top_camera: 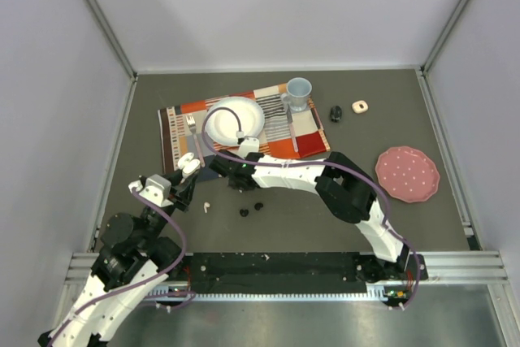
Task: Insert the wireless bluetooth earbuds into the charging case
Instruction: Pick up the left earbud from the center of the board.
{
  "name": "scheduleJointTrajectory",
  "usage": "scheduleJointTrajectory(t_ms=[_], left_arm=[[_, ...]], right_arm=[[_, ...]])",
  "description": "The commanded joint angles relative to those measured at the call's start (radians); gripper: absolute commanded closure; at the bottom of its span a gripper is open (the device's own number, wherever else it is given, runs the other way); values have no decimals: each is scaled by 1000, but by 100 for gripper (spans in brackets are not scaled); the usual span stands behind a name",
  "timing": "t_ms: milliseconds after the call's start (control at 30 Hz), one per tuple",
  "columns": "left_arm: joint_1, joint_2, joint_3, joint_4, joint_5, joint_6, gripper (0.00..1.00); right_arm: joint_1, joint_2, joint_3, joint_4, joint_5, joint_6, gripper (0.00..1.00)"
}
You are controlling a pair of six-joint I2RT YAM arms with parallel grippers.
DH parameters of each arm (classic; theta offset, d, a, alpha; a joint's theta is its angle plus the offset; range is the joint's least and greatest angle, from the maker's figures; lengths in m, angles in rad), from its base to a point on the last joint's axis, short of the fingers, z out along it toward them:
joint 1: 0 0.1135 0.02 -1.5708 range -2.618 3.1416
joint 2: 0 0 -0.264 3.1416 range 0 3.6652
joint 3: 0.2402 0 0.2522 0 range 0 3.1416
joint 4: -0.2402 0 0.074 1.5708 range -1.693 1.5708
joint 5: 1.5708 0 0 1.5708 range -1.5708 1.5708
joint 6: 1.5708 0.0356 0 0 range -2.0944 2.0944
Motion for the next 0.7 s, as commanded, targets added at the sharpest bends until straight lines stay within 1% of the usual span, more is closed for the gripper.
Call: scheduleJointTrajectory(t_ms=[0, 400, 433, 467, 667], left_arm=[[6, -176, 34, 25, 2, -14, 100], [9, -176, 33, 30, 0, -16, 100], [9, -176, 33, 30, 2, -16, 100], [9, -176, 33, 30, 2, -16, 100], [9, -177, 31, 30, -1, -16, 100]], right_arm=[[8, 31, 22, -18, 18, 12, 65], [8, 37, 19, -21, 17, 4, 68], [9, 36, 21, -21, 15, 6, 69], [8, 37, 19, -21, 15, 3, 72], [8, 37, 19, -23, 18, 4, 73]])
